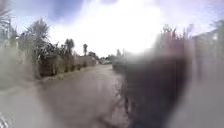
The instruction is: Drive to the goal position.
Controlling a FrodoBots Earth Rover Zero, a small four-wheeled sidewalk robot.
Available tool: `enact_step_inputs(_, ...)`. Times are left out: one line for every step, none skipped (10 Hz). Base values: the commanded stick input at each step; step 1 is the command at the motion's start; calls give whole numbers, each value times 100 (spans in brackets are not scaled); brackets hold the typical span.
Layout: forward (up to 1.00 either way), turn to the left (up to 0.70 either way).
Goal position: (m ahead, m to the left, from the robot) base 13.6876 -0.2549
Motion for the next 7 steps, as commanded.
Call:
enact_step_inputs(85,0)
enact_step_inputs(85,0)
enact_step_inputs(85,0)
enact_step_inputs(85,0)
enact_step_inputs(85,0)
enact_step_inputs(85,0)
enact_step_inputs(85,0)
